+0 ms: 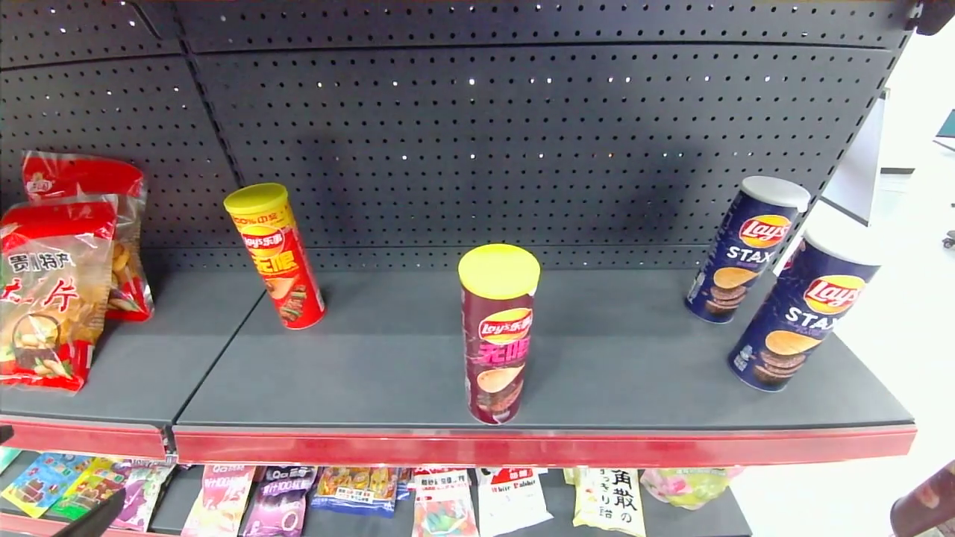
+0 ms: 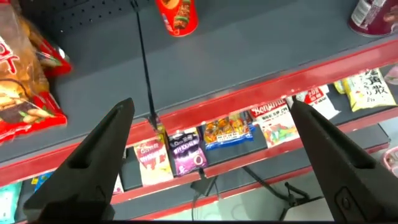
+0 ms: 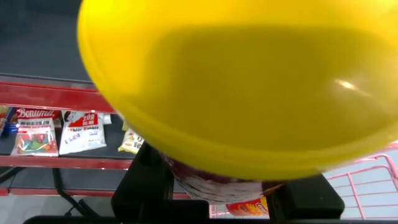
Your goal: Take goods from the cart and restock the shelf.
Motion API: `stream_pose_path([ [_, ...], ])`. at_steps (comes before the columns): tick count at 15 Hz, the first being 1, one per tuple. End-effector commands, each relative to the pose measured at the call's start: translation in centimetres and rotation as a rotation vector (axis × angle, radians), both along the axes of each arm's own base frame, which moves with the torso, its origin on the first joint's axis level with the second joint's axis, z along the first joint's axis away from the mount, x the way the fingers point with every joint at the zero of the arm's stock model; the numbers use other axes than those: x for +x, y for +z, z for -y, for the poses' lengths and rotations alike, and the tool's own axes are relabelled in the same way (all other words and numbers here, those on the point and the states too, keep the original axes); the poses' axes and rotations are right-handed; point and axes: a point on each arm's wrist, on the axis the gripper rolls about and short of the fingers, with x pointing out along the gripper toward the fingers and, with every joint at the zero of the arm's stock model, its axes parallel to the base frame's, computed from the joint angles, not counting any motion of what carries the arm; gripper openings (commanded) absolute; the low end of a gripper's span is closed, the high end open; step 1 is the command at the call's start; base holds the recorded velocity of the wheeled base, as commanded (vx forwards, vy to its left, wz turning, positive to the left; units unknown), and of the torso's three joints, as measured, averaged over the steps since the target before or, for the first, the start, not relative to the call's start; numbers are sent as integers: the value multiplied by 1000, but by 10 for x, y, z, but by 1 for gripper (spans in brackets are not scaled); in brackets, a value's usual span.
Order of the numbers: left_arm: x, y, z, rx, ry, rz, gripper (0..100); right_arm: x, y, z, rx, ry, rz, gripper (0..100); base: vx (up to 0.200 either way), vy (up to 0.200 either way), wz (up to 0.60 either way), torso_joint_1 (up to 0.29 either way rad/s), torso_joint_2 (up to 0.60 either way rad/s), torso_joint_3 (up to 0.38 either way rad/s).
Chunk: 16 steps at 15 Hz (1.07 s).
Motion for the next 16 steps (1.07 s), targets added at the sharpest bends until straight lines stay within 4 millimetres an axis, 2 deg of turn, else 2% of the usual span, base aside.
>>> stream_pose_path([
  [1, -2, -2, -1, -1, 0, 5, 100, -2, 0, 0, -1, 1, 9, 0, 0, 0, 0, 0, 0, 0],
  [6, -7, -8, -2, 20, -7, 12, 100, -7, -5, 0, -8, 5, 18, 0, 0, 0, 0, 0, 0, 0],
  [10, -14, -15, -3, 14, -17, 27, 100, -5, 1, 0, -77, 44, 23, 0, 0, 0, 0, 0, 0, 0],
  [13, -22, -16, -5, -2, -21, 63, 100, 8, 31, -6, -60, 232, 57, 0, 0, 0, 0, 0, 0, 0],
  [14, -27, -19, -6, -16, -23, 82, 100, 29, 56, -14, -31, 415, 51, 0, 0, 0, 0, 0, 0, 0],
  [16, -33, -25, -8, -19, -25, 102, 100, 51, 79, -26, -27, 527, 45, 0, 0, 0, 0, 0, 0, 0],
])
